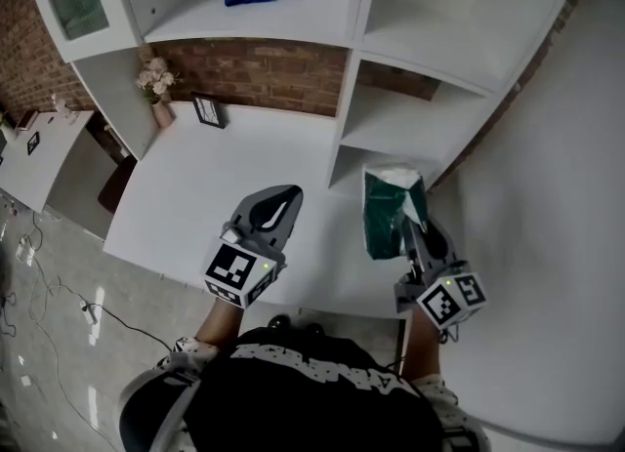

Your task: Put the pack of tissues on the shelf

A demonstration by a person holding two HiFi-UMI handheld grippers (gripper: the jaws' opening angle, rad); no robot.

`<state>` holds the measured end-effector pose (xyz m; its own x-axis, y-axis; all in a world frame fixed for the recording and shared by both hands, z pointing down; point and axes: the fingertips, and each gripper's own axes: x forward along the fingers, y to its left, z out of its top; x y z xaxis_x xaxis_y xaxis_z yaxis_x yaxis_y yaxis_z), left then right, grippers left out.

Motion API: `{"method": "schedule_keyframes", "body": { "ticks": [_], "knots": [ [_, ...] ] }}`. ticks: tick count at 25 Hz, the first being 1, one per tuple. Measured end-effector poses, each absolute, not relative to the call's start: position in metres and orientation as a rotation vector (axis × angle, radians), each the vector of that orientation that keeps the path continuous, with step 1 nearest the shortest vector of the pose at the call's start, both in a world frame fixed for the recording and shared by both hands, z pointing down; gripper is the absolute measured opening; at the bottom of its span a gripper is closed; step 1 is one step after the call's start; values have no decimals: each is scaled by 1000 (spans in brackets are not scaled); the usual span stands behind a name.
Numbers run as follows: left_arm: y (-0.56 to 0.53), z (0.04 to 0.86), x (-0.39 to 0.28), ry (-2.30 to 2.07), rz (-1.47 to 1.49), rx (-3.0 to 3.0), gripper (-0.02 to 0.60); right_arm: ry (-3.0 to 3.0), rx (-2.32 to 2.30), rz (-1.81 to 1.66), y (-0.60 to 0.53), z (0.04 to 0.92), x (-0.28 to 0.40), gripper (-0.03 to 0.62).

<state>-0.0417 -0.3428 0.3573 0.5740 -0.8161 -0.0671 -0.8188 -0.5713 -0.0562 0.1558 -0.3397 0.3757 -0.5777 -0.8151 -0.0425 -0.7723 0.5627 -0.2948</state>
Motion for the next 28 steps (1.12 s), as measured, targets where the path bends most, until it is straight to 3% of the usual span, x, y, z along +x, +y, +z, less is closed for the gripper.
{"method": "schedule_keyframes", "body": {
  "ticks": [28],
  "knots": [
    [-405,302,-10,1178,216,-2752,37,2858,-1369,74,-441,220,154,103]
  ]
}}
